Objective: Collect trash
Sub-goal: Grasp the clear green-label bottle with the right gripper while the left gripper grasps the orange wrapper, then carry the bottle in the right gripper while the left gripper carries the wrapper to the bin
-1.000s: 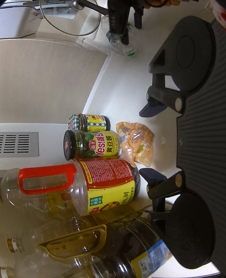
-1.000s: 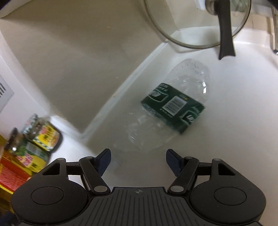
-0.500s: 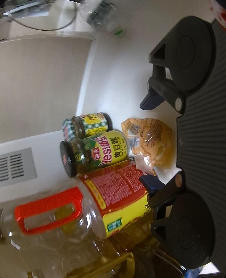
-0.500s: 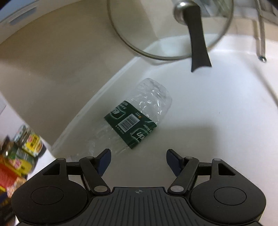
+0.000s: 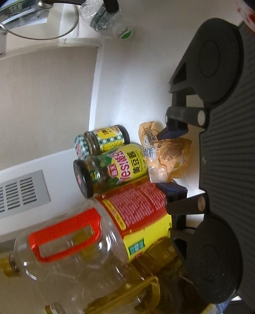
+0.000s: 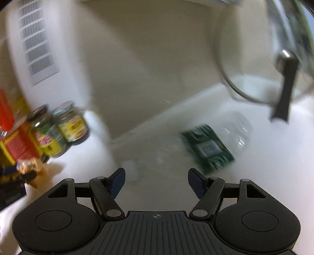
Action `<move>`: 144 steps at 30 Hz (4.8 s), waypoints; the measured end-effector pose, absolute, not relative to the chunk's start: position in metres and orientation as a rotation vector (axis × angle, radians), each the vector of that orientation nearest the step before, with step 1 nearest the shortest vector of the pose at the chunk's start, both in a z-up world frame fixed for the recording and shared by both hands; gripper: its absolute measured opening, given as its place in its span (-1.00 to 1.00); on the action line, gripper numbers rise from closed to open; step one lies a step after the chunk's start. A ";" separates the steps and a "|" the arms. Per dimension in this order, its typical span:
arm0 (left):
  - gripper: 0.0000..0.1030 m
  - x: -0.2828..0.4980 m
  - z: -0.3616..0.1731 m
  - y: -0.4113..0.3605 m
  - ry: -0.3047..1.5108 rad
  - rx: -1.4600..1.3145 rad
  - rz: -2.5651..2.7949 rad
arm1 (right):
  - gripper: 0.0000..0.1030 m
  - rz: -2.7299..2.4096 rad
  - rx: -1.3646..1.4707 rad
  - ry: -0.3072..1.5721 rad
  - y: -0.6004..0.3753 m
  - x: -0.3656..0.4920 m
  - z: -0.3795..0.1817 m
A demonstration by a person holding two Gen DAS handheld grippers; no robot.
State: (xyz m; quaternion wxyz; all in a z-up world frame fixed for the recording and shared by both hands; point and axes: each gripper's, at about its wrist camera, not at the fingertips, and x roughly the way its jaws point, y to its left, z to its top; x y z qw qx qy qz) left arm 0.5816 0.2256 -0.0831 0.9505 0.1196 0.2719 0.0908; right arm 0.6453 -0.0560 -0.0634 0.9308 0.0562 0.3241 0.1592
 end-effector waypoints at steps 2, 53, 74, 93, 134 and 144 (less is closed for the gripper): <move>-0.16 0.575 -0.077 0.227 0.551 0.219 0.184 | 0.37 0.345 0.065 0.647 -0.042 0.646 -0.061; -0.13 0.531 -0.046 0.213 0.557 0.044 0.120 | -0.22 0.033 0.274 0.852 -0.067 0.645 -0.074; -0.13 0.497 -0.044 0.185 0.586 -0.013 0.065 | 0.03 0.261 0.114 0.984 -0.194 0.555 -0.053; -0.13 0.516 -0.047 0.168 0.608 0.022 0.099 | 0.63 0.189 0.103 0.844 -0.168 0.616 -0.084; -0.13 0.296 -0.034 0.029 0.630 -0.106 0.321 | 0.54 0.795 -0.010 0.778 -0.196 0.437 -0.051; -0.13 0.226 -0.062 -0.002 0.712 -0.178 0.383 | 0.54 0.962 -0.050 0.866 -0.187 0.364 -0.076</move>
